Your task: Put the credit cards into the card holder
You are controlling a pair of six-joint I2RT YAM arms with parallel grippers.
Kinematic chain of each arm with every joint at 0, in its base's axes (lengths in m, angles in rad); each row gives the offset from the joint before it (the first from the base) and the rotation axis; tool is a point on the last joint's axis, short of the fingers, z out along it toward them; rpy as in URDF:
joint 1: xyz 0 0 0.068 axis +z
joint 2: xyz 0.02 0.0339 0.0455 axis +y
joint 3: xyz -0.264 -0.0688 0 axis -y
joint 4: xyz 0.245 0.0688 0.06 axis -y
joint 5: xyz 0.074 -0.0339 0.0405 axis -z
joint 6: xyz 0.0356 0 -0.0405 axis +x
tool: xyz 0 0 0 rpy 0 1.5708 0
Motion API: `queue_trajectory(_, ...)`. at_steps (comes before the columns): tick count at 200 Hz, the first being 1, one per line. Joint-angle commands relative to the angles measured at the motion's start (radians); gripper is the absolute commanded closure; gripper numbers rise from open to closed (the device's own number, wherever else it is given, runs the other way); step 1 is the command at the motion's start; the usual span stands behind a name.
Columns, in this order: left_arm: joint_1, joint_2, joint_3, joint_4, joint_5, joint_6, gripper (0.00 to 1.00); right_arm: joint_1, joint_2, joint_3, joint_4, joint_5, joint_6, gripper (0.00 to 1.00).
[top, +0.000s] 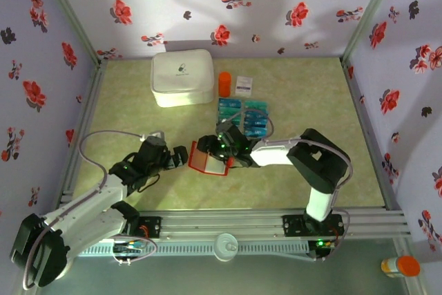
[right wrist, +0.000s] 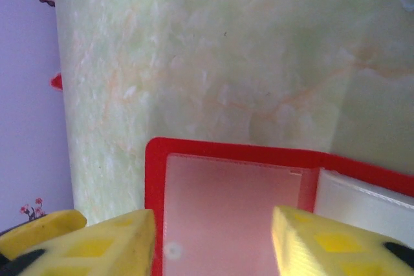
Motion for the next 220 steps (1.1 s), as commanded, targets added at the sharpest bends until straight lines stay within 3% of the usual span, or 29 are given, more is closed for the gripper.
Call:
queue_trajectory(1, 0.008, 0.017, 0.008, 0.013, 0.015, 0.013, 0.00, 0.000, -0.048, -0.036, 0.043, -0.002, 0.016, 0.60)
queue_trajectory(32, 0.008, 0.042, 0.023, 0.020, 0.021, 0.022, 0.00, 0.003, -0.051, -0.039, 0.019, -0.002, 0.002, 0.82)
queue_trajectory(52, 0.008, 0.064, 0.038, 0.017, 0.025, 0.029, 0.00, 0.004, -0.031, -0.020, 0.000, -0.005, -0.008, 0.90)
queue_trajectory(120, 0.006, 0.129, 0.078, 0.015, 0.032, 0.068, 0.00, 0.006, 0.075, 0.058, -0.020, -0.020, -0.028, 0.93)
queue_trajectory(220, 0.002, 0.240, 0.110, 0.019, 0.047, 0.104, 0.00, 0.005, 0.114, 0.056, -0.019, -0.031, -0.026, 0.91)
